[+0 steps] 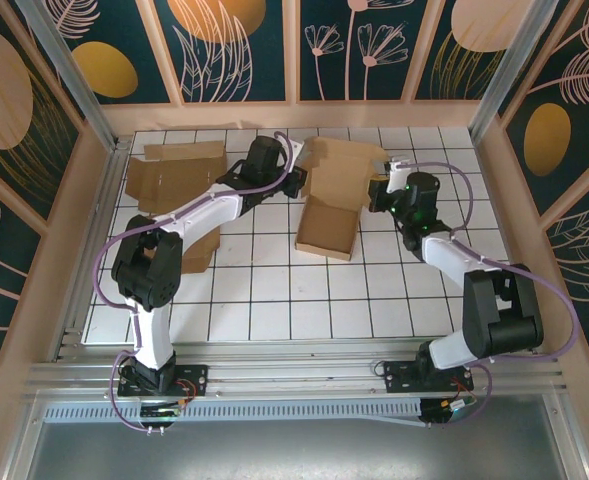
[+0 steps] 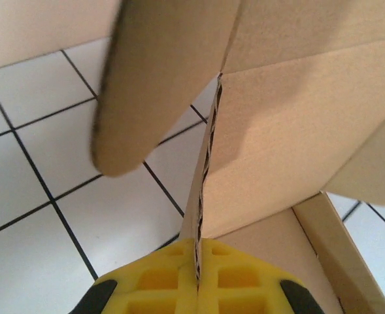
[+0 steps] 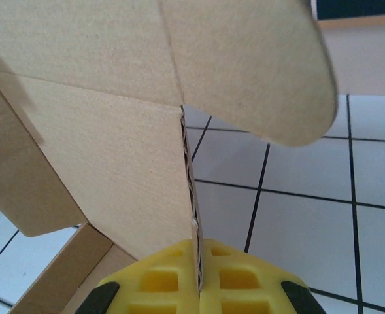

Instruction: Fold the paper box

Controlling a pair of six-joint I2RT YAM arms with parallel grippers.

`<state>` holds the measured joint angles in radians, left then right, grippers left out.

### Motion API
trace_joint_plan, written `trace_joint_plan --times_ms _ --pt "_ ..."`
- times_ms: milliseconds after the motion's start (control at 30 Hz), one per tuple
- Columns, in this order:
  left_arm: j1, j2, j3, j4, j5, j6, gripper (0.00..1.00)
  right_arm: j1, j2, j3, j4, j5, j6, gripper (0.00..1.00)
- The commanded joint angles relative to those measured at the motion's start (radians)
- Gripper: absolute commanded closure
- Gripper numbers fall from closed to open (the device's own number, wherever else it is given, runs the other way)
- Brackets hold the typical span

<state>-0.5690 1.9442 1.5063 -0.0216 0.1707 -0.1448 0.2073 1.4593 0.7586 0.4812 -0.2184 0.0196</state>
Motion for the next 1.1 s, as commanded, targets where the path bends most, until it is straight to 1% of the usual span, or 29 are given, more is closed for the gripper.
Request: trace_joint_plan --times_ms 0,100,167,233,333,467,600,667,800,900,1000,1067 --pt "-0.03 -0.004 -0.043 0.12 -0.1 -0.078 1.0 0.063 -0.009 -0.069 0.185 0.179 0.052 1.0" --pt "-0.047 -0.005 -0.109 0.164 -0.121 -0.132 1.0 0.114 0.012 -0.126 0.286 0.302 0.06 1.0" --pt "-0.056 -0.017 -0.167 0.202 -0.12 -0.168 1.0 0.14 0.021 -0.146 0.324 0.381 0.109 1.0" --pt "-0.058 -0.03 -0.224 0.25 -0.096 -0.203 1.0 0.168 0.028 -0.151 0.326 0.478 0.184 1.0" --pt "-0.068 -0.047 -0.28 0.287 -0.066 -0.237 1.0 0.195 0.04 -0.128 0.266 0.57 0.296 1.0" --pt "-0.084 -0.068 -0.324 0.302 -0.055 -0.256 1.0 0.217 0.05 -0.125 0.228 0.605 0.42 1.0" --pt "-0.088 -0.102 -0.384 0.341 -0.046 -0.286 1.0 0.262 0.066 -0.125 0.192 0.679 0.49 1.0" --pt "-0.093 -0.114 -0.42 0.371 -0.039 -0.303 1.0 0.282 0.079 -0.141 0.181 0.686 0.523 1.0" --pt "-0.111 -0.135 -0.49 0.396 -0.058 -0.326 1.0 0.317 0.077 -0.215 0.23 0.72 0.545 1.0" --pt "-0.116 -0.154 -0.556 0.441 -0.049 -0.357 1.0 0.331 0.058 -0.259 0.244 0.726 0.544 1.0" --pt "-0.127 -0.153 -0.581 0.457 -0.036 -0.38 1.0 0.334 0.037 -0.306 0.256 0.726 0.553 1.0" --pt "-0.141 -0.156 -0.592 0.455 -0.052 -0.386 1.0 0.364 0.026 -0.346 0.285 0.725 0.557 1.0"
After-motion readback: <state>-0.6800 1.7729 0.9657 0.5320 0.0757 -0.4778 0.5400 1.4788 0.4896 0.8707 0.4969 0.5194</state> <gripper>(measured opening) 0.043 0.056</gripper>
